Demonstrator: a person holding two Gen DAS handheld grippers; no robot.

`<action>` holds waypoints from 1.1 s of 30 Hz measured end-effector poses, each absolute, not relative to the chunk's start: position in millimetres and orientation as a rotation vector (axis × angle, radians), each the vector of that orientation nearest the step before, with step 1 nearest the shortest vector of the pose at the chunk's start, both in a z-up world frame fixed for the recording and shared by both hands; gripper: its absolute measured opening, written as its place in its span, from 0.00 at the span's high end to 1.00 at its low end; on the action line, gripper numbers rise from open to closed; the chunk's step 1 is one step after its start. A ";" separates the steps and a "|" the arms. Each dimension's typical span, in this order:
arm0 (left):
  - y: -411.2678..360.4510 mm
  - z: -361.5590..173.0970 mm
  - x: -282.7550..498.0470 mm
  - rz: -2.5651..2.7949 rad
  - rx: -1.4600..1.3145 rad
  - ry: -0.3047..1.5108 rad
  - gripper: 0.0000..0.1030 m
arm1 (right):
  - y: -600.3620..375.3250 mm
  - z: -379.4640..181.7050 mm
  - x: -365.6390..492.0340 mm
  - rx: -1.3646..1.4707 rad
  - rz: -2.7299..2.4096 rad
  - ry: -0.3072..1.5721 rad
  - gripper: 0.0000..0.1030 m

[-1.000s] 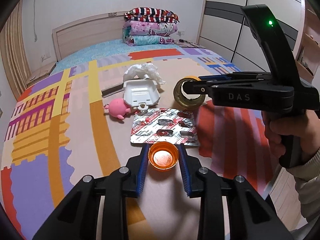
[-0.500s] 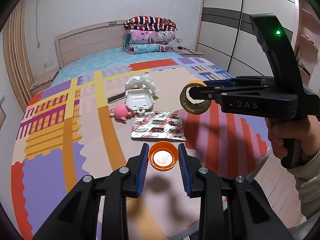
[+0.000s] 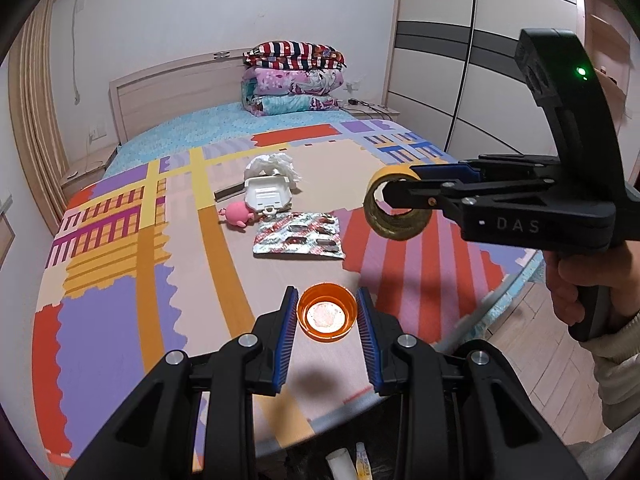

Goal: Collect trash
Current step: 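Carry the tape roll and orange cap in both tools over the trash bin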

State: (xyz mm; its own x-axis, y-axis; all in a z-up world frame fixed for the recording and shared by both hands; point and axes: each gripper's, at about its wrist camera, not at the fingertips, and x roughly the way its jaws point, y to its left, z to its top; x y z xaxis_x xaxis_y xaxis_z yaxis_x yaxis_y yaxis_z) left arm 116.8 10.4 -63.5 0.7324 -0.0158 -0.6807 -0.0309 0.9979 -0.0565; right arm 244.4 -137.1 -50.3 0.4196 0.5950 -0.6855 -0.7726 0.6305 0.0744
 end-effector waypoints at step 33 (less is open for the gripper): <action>-16.7 -138.7 33.4 -0.065 -0.147 0.926 0.72 | -168.5 -128.5 112.9 -0.352 0.989 0.924 0.63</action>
State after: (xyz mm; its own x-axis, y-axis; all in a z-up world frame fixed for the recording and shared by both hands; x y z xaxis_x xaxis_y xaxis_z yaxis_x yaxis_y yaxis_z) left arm 33.4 -16.7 -138.7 0.5996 -0.1194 -0.7913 -0.0072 0.9880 -0.1546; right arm 112.9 -168.5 -128.5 0.2242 0.5591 -0.7982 -0.8343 0.5334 0.1393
